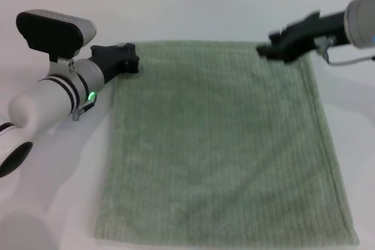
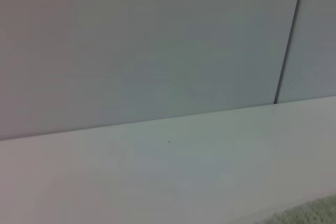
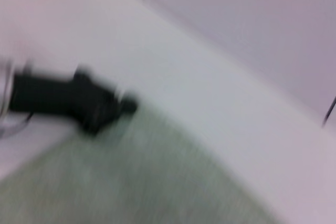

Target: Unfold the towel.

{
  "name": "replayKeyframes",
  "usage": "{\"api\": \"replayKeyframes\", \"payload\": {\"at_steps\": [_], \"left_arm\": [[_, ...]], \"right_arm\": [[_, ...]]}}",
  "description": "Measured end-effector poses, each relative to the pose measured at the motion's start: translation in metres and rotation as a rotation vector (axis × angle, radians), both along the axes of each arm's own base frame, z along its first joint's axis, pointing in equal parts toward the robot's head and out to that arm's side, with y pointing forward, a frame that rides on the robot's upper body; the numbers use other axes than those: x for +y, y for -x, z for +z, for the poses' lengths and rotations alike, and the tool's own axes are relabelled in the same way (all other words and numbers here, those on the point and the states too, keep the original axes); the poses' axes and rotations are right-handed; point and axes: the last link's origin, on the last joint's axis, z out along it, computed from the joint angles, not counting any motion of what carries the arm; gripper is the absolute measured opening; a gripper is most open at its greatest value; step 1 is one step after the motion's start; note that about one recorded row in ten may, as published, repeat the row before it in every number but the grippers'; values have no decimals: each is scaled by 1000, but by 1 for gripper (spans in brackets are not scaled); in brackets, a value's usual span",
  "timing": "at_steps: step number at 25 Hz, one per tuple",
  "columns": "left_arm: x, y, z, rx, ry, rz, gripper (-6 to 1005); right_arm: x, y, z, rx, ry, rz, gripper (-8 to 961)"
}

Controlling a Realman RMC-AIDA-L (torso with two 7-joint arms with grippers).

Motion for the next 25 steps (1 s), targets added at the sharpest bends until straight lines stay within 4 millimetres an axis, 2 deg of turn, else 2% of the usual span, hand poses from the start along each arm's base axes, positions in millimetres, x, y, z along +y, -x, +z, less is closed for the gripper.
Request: {"api": "replayKeyframes", "payload": {"at_steps": [5, 9, 15, 18, 23, 25], "left_arm": [[0, 1, 1, -5, -5, 1, -2], [-4, 3, 8, -63, -55, -30, -2], [-33, 10, 54, -249, -338, -207, -1], [-52, 9, 72, -289, -441, -311, -1], [-64, 7, 80, -320, -477, -370, 20], [-65, 8, 80, -324, -481, -373, 34]], "right_arm": [[11, -5, 10, 172, -196, 135, 336], [12, -9, 20, 324, -372, 265, 335], [3, -22, 24, 407, -597, 457, 335], [-2, -40, 27, 455, -701, 474, 335], [-17, -73, 31, 531, -816, 476, 336], [-18, -78, 31, 534, -826, 464, 336]]}}
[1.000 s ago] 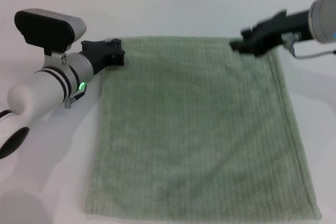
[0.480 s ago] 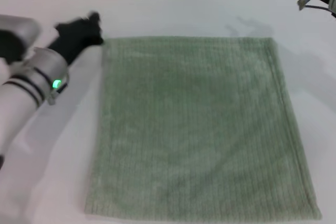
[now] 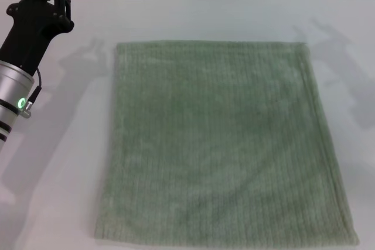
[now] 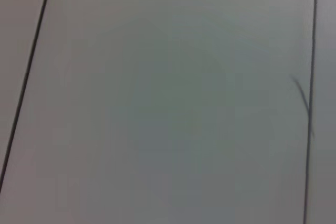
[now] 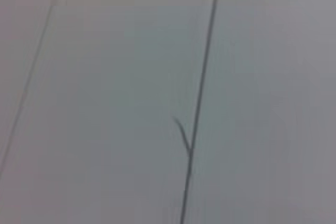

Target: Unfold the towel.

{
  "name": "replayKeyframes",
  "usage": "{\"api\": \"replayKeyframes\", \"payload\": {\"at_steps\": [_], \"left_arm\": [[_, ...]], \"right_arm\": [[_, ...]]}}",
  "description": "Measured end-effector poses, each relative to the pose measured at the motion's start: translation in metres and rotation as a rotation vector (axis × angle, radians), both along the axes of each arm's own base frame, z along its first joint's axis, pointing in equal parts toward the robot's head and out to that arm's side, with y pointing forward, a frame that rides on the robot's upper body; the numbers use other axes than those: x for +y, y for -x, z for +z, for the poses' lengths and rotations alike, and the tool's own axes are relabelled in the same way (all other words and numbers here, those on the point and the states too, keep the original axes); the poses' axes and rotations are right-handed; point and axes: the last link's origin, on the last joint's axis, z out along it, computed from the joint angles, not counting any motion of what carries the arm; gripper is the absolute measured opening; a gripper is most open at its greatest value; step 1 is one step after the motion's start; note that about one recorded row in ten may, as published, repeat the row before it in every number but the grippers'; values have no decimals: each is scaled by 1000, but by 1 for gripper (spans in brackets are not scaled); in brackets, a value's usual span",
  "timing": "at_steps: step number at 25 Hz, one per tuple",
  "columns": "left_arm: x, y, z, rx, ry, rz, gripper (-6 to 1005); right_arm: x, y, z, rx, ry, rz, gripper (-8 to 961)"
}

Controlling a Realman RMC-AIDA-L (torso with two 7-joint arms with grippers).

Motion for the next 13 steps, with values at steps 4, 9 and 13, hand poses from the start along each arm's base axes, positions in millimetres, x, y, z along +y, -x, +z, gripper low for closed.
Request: {"api": "replayKeyframes", "payload": {"at_steps": [4, 9, 13], "left_arm": [[-1, 2, 1, -4, -8, 6, 169], [-1, 3, 2, -7, -14, 19, 237], [0, 4, 5, -13, -30, 27, 237]], "right_arm": [[-10, -20, -2, 52, -29, -28, 443], [-30, -37, 0, 55, -143, -7, 611], [-39, -49, 3, 59, -244, -39, 687]]}}
